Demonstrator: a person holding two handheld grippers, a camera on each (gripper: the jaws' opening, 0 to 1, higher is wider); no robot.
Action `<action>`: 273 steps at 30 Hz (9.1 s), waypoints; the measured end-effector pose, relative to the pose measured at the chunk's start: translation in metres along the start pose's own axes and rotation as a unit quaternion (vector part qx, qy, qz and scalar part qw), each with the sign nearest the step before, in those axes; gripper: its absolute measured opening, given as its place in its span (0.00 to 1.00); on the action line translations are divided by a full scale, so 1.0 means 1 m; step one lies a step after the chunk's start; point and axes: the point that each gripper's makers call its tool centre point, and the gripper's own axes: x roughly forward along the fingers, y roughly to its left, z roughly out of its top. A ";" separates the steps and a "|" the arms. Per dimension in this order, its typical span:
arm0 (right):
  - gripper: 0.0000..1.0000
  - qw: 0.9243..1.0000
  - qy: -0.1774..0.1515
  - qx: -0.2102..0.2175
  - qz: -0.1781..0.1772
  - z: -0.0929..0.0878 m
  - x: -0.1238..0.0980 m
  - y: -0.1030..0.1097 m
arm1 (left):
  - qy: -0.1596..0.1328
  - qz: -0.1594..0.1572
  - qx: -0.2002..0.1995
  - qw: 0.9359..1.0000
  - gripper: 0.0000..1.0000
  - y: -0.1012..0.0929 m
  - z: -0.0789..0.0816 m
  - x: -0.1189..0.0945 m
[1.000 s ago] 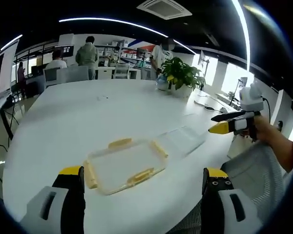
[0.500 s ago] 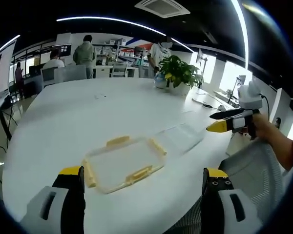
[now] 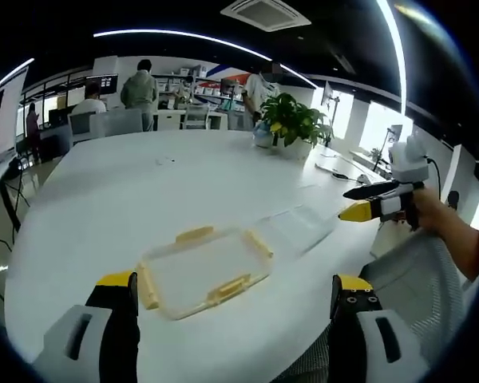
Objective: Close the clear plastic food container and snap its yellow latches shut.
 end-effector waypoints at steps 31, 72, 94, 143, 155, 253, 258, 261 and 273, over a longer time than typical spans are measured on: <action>0.82 0.993 -0.051 -0.007 0.105 0.022 -0.006 0.038 | -0.003 -0.029 0.026 0.999 0.90 0.014 0.006 -0.012; 0.76 0.913 0.078 -0.314 0.247 0.022 0.064 0.097 | 0.119 -0.035 0.152 0.980 0.82 0.086 -0.017 0.024; 0.63 0.851 0.143 -0.390 0.322 0.003 0.085 0.112 | 0.210 -0.157 0.283 0.923 0.61 0.086 -0.033 0.045; 0.37 0.764 0.205 -0.514 0.333 -0.029 0.128 0.109 | 0.293 -0.211 0.370 0.856 0.39 0.096 -0.049 0.066; 0.37 0.759 0.208 -0.517 0.337 -0.028 0.131 0.108 | 0.297 -0.221 0.391 0.843 0.35 0.093 -0.049 0.066; 0.35 0.758 0.166 -0.533 0.337 0.022 0.081 0.075 | 0.275 -0.193 0.402 0.852 0.34 0.047 0.009 0.053; 0.35 0.758 0.165 -0.533 0.337 0.026 0.075 0.066 | 0.270 -0.192 0.403 0.853 0.34 0.038 0.016 0.055; 0.35 0.760 0.163 -0.532 0.336 0.028 0.070 0.058 | 0.268 -0.191 0.403 0.854 0.34 0.031 0.021 0.059; 0.35 0.763 0.171 -0.528 0.331 0.025 0.055 0.017 | 0.264 -0.197 0.408 0.851 0.34 -0.006 0.031 0.080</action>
